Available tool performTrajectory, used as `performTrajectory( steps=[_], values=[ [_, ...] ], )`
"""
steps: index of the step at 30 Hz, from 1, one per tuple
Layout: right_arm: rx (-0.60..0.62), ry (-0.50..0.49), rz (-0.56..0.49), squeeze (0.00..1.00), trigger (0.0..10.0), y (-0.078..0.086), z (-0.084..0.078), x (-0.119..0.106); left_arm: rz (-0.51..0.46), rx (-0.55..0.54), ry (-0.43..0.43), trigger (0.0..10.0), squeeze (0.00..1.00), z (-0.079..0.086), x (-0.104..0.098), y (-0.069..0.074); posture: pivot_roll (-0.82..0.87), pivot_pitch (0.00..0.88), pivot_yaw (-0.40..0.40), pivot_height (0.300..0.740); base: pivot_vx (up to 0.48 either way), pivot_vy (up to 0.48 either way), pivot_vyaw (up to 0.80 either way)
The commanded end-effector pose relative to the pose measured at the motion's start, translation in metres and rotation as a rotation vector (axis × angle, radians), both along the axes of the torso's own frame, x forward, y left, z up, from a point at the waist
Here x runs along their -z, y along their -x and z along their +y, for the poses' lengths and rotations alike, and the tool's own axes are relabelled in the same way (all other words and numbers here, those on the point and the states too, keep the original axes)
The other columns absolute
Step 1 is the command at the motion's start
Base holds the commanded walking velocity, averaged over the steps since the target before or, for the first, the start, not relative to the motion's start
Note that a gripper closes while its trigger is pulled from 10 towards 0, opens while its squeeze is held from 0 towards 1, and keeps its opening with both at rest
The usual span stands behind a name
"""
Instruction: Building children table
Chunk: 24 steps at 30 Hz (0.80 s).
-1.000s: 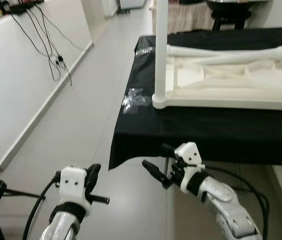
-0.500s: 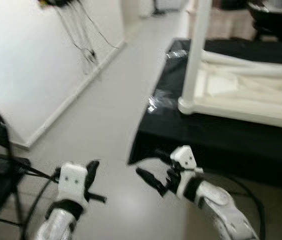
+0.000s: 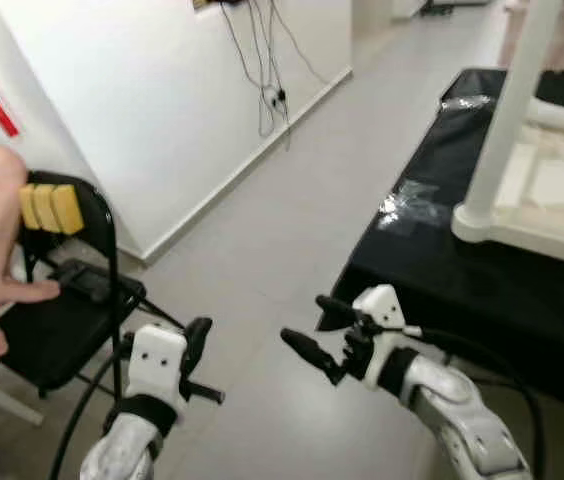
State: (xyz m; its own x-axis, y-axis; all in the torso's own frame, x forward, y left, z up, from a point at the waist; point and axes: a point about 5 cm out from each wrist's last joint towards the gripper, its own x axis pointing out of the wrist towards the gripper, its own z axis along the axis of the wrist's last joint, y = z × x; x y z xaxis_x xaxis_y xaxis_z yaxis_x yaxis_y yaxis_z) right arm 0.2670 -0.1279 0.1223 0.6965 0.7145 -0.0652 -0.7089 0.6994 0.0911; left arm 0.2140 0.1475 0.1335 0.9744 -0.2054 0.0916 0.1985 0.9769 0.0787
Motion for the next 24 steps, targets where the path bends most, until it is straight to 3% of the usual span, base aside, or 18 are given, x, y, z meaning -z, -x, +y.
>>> performTrajectory(
  steps=[1, 24],
  values=[
    [-0.04, -0.035, 0.014, 0.0, 10.0, 0.0023, 0.0109, 0.0005, 0.033, -0.021, -0.021, 10.0, 0.0, 0.0068, 0.0075, 0.0018, -0.09, 0.086, 0.075, 0.74, 0.0, 0.0, 0.0],
    [-0.038, -0.084, 0.027, 0.0, 10.0, 0.0011, 0.0103, -0.0008, 0.061, -0.014, 0.011, 10.0, 0.0, 0.0079, 0.013, -0.0011, -0.1, 0.077, 0.075, 0.74, 0.0, 0.0, 0.0]
  ],
)
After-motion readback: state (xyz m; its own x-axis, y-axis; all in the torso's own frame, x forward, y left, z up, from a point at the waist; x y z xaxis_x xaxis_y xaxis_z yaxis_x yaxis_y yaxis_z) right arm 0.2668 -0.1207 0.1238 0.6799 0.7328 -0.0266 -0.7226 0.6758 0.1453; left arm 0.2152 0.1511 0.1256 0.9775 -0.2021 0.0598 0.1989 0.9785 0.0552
